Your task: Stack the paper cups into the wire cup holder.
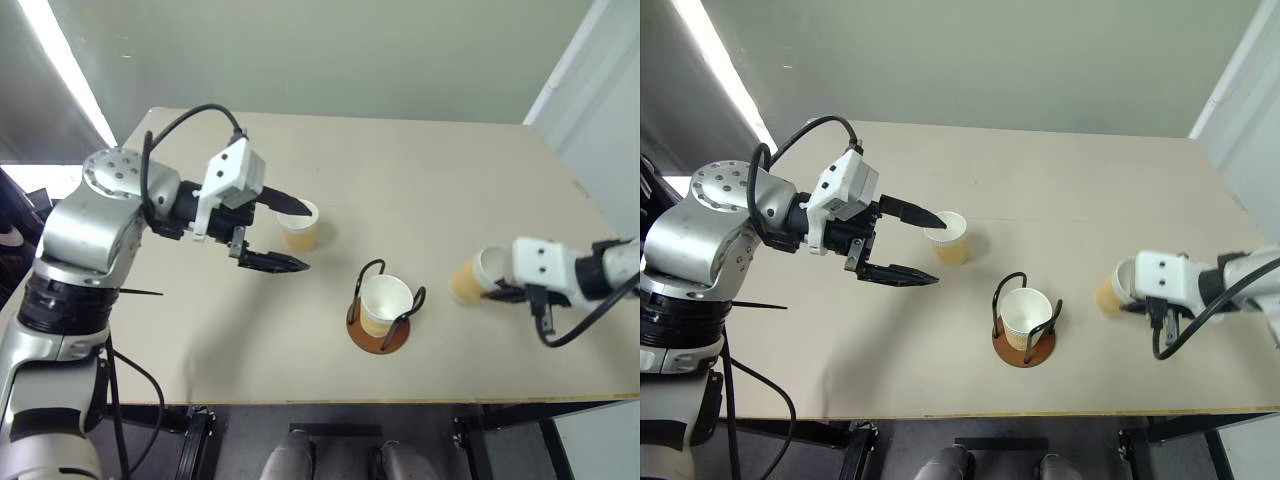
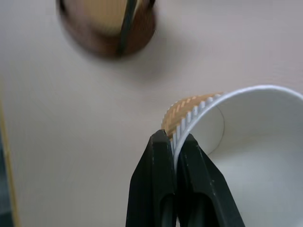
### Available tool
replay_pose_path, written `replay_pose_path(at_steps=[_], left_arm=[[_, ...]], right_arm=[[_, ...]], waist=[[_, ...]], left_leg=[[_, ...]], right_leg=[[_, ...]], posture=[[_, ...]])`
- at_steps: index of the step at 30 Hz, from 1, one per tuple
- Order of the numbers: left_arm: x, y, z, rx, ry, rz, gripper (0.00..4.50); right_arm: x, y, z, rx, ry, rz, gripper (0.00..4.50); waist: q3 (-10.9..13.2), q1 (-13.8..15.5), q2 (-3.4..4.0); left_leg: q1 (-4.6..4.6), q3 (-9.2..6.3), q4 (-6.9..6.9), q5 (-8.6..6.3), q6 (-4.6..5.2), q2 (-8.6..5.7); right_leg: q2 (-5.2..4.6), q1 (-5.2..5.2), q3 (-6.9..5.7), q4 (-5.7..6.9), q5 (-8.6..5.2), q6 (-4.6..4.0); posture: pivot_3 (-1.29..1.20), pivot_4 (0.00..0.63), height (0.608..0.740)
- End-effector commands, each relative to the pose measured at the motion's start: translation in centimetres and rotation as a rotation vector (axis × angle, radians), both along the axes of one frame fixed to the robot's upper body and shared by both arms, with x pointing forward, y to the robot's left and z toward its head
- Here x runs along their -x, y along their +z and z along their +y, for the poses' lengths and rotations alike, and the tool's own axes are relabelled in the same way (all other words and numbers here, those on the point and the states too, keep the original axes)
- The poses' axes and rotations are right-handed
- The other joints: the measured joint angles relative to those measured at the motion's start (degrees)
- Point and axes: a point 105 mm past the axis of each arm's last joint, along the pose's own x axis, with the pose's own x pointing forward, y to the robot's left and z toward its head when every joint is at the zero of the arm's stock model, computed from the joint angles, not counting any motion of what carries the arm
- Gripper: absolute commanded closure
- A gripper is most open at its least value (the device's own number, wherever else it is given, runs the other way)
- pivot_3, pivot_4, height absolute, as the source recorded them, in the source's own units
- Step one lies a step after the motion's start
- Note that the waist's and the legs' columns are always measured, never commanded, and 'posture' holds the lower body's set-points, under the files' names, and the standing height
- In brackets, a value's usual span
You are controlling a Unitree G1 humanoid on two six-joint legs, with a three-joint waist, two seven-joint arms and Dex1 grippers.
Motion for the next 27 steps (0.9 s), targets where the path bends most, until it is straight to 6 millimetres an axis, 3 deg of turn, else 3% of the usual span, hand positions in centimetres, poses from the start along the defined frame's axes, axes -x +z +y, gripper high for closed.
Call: replay_pose_path(at_steps=[1,5,12,27], left_arm=[[0.3,0.7,-0.1,0.000,-0.011,-0.047,0.00],[0.1,0.7,-0.2,-0.001,-0.014,-0.050,0.00],[0.0,0.7,-0.2,-0.003,-0.019,-0.055,0.00],[0.2,0.7,-0.5,-0.021,-0.058,-0.065,0.00]], right_arm=[[1.0,3.5,1.7,-0.009,0.082,-0.079,4.47],[2.0,5.0,4.3,-0.013,0.194,-0.105,4.47],[4.1,4.4,7.4,0.020,0.347,-0.062,4.47],[4.0,2.1,8.4,0.128,0.456,-0.037,4.47]], waist=[[0.00,-0.01,0.00],[0.00,-0.02,0.01],[0.01,-0.05,0.02],[0.01,-0.05,0.02]], left_leg=[[0.00,-0.01,-0.01,0.00,0.00,0.00],[-0.01,-0.02,-0.10,-0.01,0.01,-0.01],[-0.03,-0.05,-0.27,0.00,0.00,0.00],[-0.06,-0.07,-0.33,0.00,0.00,0.00]], right_leg=[[0.00,0.00,0.00,-0.01,-0.01,-0.01],[0.00,-0.01,0.00,-0.15,-0.01,-0.02],[-0.01,-0.04,-0.02,-0.30,-0.02,-0.03],[-0.01,-0.04,-0.03,-0.43,-0.01,-0.04]], posture=[[0.00,0.150,0.740],[0.00,0.150,0.740],[0.00,0.150,0.740],[0.00,0.150,0.740]])
